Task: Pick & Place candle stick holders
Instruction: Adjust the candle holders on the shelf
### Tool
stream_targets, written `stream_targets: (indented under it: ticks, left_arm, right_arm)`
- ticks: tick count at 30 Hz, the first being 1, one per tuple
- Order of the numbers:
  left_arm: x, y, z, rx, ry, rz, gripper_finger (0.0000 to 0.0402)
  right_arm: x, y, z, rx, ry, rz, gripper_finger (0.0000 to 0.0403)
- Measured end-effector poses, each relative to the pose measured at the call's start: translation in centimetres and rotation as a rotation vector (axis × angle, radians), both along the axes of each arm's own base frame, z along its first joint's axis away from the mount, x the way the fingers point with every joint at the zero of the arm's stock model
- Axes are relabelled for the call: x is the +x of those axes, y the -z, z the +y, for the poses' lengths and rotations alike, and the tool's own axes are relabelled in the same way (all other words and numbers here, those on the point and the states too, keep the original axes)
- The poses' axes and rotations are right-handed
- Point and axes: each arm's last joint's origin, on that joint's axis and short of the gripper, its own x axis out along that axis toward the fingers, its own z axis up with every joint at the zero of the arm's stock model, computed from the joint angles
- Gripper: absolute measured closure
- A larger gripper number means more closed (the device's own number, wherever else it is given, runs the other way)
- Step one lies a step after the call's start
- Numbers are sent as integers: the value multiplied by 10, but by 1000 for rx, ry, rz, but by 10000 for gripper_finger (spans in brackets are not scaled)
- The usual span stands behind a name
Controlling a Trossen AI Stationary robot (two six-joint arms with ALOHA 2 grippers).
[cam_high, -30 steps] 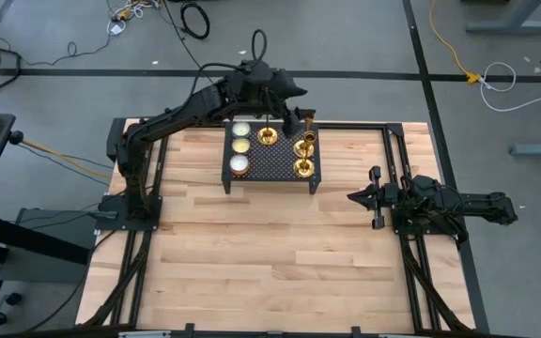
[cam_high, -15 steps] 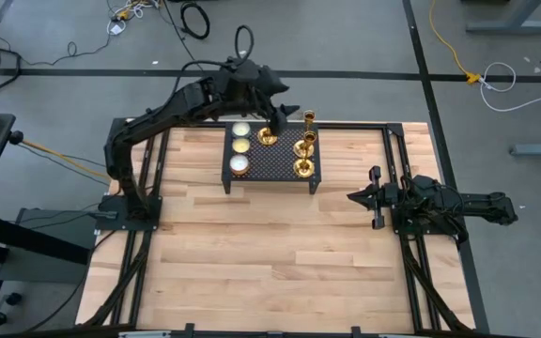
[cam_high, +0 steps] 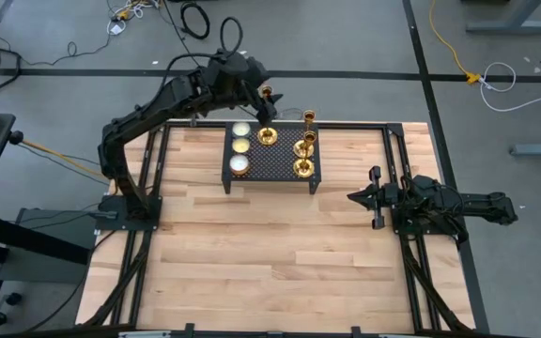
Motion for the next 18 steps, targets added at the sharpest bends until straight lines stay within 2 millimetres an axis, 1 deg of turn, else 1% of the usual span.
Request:
stream_targets:
  ticks: [5,14,18]
  left_arm:
    - [-7,5,11,-23,-38,55,106]
    - [-15,3,23,-48,-60,31,106]
    - [-18,3,28,-81,-27,14,106]
  right_arm:
    - [0,0,0,0,0,0,389]
    - [0,0,0,0,0,0,389]
    - [0,0,0,0,0,0,389]
